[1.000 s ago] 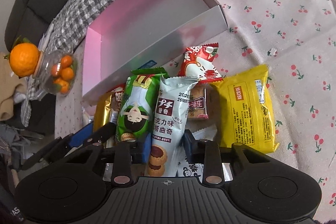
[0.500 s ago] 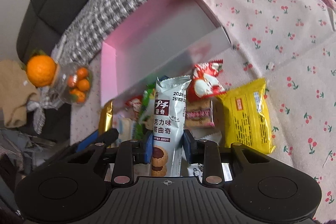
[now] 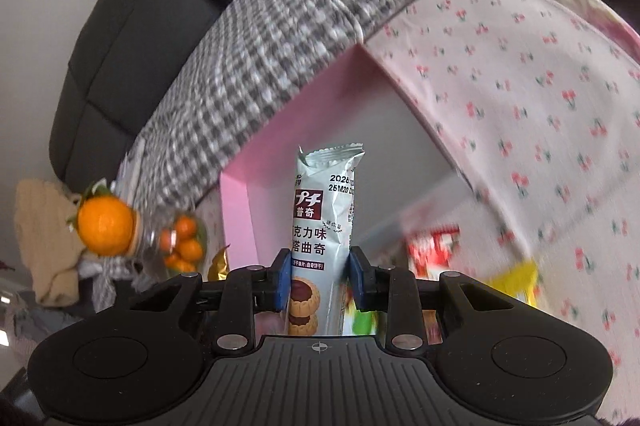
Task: Organize snacks
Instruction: 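Carry both snacks into the pink box and open both tools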
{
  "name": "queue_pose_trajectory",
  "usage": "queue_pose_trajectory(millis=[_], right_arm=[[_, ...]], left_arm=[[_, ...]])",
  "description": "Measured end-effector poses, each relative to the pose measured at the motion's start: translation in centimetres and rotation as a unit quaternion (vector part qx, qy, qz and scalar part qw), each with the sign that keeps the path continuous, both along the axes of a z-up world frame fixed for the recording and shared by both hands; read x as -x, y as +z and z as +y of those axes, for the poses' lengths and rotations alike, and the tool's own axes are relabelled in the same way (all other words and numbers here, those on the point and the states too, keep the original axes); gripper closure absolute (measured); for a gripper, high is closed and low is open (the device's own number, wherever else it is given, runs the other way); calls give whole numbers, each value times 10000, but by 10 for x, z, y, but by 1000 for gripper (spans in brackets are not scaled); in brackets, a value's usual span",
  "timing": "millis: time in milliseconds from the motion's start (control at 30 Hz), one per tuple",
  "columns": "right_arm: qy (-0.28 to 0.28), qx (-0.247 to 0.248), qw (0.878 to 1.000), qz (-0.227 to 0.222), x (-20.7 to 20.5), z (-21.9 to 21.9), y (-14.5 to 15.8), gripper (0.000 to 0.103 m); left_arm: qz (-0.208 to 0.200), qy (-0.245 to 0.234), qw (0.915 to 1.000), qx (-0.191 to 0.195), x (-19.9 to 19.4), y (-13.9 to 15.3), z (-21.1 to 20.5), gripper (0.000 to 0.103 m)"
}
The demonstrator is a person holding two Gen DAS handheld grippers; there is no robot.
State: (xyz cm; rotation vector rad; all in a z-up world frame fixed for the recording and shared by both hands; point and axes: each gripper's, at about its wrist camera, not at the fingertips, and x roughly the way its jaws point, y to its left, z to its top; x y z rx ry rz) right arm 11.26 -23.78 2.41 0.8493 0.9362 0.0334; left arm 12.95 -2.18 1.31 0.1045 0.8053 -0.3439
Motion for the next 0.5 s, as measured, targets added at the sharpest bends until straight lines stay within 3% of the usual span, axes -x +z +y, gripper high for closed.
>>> queue_pose_trajectory(millis=[500], right_arm=[[260, 760, 9968, -31, -94, -9, -30, 74]], left_arm=[[-392, 8, 9979, -509, -61, -22, -30, 75]])
